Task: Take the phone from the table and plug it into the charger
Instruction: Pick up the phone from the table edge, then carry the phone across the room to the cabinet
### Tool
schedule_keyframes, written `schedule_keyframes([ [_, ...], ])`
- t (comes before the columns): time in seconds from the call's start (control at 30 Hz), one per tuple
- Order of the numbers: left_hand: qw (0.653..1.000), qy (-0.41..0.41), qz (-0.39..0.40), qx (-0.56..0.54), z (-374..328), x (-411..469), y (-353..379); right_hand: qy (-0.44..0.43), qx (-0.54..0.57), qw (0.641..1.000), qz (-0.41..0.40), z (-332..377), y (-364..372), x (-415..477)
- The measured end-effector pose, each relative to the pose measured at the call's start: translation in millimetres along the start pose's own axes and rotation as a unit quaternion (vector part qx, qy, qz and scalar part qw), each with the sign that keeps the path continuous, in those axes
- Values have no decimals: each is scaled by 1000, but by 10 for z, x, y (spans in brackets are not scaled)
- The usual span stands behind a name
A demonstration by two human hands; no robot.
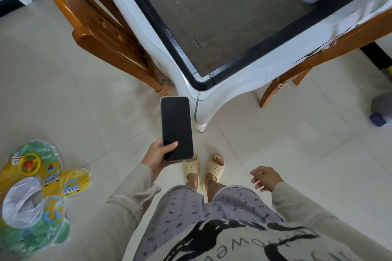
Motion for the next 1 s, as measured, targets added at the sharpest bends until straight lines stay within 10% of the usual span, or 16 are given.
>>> schedule_keyframes([
  [0.37, 989, -84, -74, 93, 283, -268, -449, -33, 62, 997, -8, -55, -10, -214],
  [0.57, 962, -87, 16, 258, 241, 43, -428, -15, 233, 972, -32, -466, 246, -403],
  [1.0, 758, -29, 280, 588, 469, 286, 329, 168, 562, 810, -26, -1998, 1944, -744],
])
Point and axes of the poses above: each hand's wrist, its own x-axis towards the middle knuckle, its own y-axis out of the palm, z = x × y, the point moved 1 cm from there along x, towards the middle knuckle, and after that the axes turned 15 degrees about y, right-handed, at the moved point
